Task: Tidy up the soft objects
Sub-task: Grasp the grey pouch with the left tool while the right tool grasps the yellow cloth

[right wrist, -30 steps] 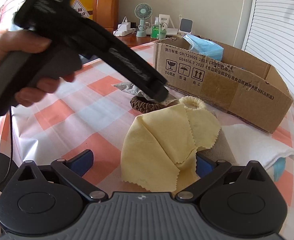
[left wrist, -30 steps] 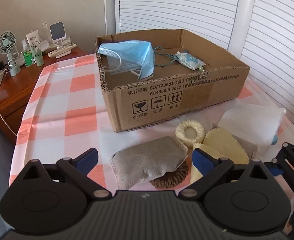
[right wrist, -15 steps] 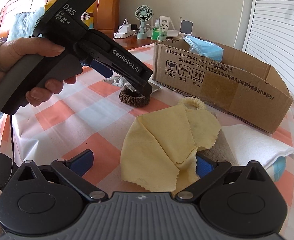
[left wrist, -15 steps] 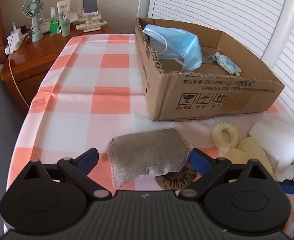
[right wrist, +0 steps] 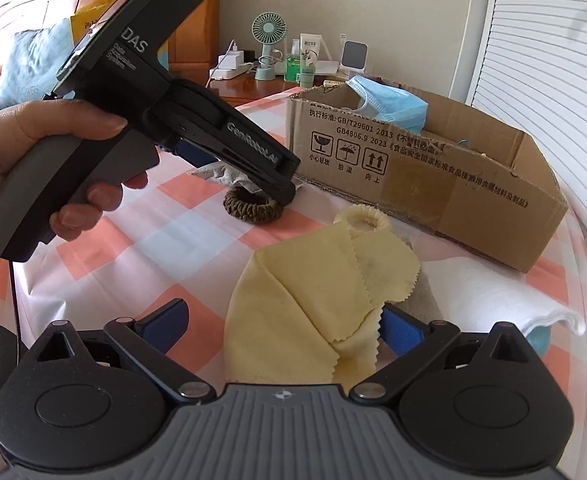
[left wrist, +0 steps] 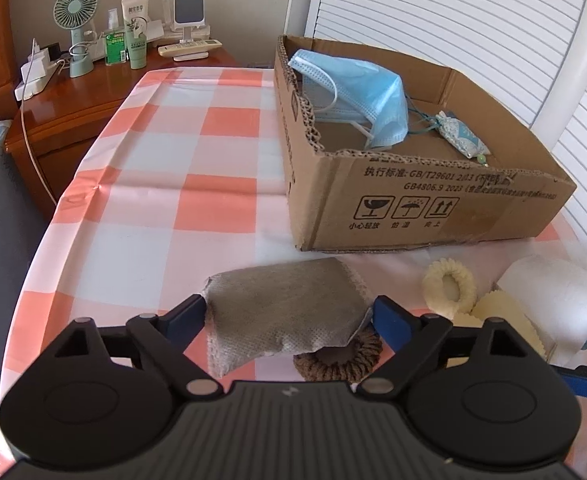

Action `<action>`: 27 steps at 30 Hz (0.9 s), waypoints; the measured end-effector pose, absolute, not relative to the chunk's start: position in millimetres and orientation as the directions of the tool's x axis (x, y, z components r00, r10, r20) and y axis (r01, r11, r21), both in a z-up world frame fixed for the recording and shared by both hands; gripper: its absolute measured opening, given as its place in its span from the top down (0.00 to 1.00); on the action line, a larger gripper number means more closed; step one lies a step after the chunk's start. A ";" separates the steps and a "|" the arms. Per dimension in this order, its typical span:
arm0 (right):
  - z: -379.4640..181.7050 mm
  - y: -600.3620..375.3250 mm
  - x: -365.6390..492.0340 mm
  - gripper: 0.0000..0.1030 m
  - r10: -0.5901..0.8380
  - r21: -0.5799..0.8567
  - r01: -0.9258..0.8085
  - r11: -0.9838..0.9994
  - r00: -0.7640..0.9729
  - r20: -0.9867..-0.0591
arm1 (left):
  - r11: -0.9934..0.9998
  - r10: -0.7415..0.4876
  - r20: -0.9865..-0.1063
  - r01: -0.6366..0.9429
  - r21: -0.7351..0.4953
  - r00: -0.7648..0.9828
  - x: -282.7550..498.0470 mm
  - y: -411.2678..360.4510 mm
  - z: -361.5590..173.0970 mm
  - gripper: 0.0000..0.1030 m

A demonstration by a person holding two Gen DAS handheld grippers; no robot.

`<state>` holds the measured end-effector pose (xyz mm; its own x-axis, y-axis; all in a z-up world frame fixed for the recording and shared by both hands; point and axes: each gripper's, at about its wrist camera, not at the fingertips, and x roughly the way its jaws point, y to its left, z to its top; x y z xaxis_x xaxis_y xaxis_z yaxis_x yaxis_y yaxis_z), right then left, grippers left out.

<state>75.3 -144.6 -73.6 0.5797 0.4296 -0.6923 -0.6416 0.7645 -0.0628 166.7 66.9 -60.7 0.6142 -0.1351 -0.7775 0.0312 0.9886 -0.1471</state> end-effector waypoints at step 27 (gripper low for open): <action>-56.1 -144.7 79.7 0.81 0.382 -0.100 -0.610 0.786 0.607 -0.697 | 0.982 -0.187 -0.788 0.091 -0.165 0.587 175.9 84.4 -46.3 0.48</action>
